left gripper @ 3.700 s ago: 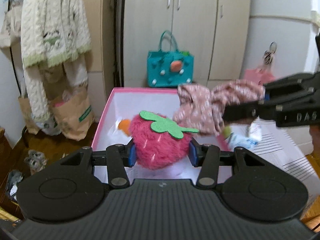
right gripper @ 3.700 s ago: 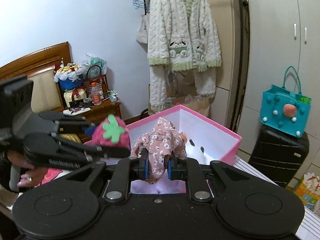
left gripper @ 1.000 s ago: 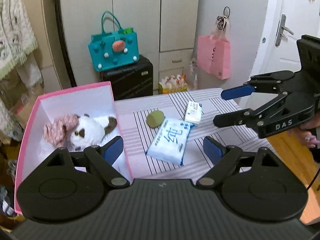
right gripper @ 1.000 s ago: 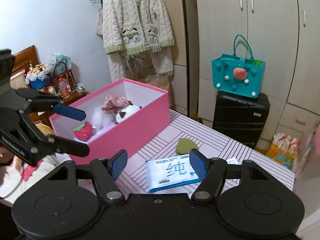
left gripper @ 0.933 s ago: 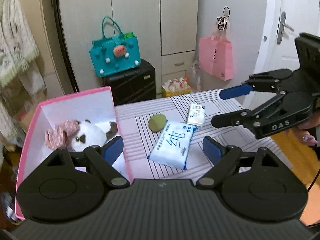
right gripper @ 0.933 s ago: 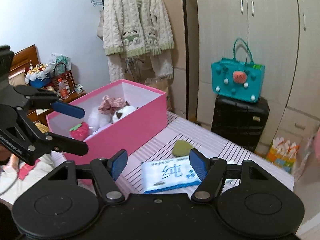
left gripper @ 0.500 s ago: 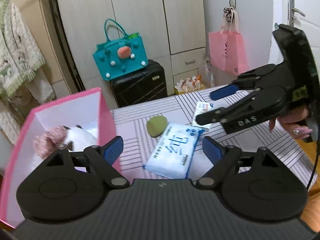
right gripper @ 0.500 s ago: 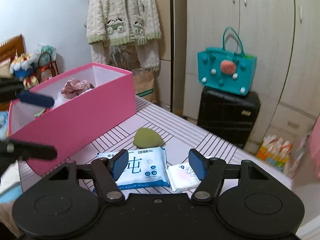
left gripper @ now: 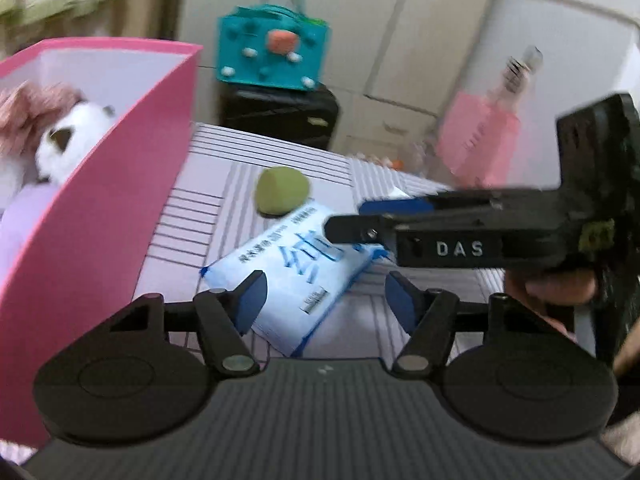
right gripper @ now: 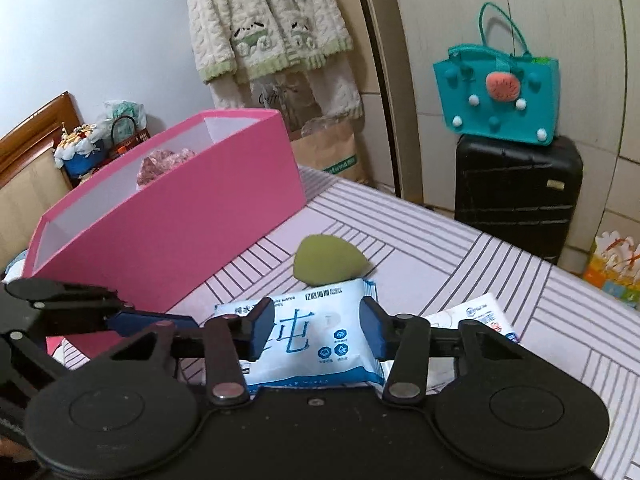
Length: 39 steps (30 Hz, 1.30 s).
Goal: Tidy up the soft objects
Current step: 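Close both tools on the wet-wipes pack, then lift the wet-wipes pack with both tools and carry it over the box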
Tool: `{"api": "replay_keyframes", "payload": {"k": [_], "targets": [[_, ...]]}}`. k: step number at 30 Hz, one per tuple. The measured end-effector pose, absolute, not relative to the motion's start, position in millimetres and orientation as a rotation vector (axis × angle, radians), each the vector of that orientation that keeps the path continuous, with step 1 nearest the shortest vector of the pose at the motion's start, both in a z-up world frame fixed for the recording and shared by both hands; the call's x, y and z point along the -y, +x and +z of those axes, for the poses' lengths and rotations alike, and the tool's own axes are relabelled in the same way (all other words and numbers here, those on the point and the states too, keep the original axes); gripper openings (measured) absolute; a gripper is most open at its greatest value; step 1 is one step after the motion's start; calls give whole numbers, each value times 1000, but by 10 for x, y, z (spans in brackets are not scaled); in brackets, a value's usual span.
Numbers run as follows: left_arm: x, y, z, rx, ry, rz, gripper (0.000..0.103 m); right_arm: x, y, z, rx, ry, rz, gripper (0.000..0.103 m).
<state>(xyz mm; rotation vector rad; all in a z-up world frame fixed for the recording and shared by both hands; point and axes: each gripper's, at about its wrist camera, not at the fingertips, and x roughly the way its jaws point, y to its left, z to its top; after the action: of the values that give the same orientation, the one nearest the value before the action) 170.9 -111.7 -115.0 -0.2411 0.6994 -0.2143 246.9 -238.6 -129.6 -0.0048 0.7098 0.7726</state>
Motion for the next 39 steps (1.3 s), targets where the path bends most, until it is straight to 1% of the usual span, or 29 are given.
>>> {"api": "replay_keyframes", "payload": {"k": [1, 2, 3, 4, 8, 11, 13, 17, 18, 21, 27, 31, 34, 39], "targets": [[1118, 1701, -1187, -692, -248, -190, 64, 2378, 2482, -1321, -716, -3, 773, 43], [1116, 1702, -1217, -691, -252, -169, 64, 2372, 2505, -1352, -725, -2, 774, 42], [1112, 1709, -1242, -698, -255, -148, 64, 2366, 2529, -1384, -738, -1, 767, 37], [1112, 1723, -1264, -708, -260, -132, 64, 2366, 2540, -1404, -746, -3, 752, 34], [1059, 1786, -1344, -751, -296, -103, 64, 2449, 2593, -1457, -788, 26, 727, 34], [1027, 1789, -1363, -732, -326, -79, 63, 2489, 2607, -1487, -811, 36, 733, 36], [1025, 1782, -1386, -719, -341, -48, 52, 2498, 2596, -1498, -815, 36, 738, 37], [1031, 1789, -1389, -713, -348, -33, 49, 2525, 2562, -1544, -826, 57, 739, 41], [1012, 1788, -1393, -712, -355, -36, 44, 2523, 2539, -1550, -826, 55, 749, 44], [975, 1798, -1410, -707, -360, -59, 39, 2542, 2416, -1580, -799, 36, 787, 43], [986, 1773, -1393, -706, -366, -94, 39, 2556, 2257, -1588, -785, 88, 742, 44], [1002, 1720, -1378, -735, -343, -157, 38, 2557, 2077, -1572, -785, 108, 704, 52], [1035, 1650, -1358, -755, -306, -201, 38, 2572, 1889, -1537, -790, 111, 672, 57], [975, 1545, -1318, -781, -339, -312, 38, 2643, 1552, -1468, -789, 140, 626, 59]]}}
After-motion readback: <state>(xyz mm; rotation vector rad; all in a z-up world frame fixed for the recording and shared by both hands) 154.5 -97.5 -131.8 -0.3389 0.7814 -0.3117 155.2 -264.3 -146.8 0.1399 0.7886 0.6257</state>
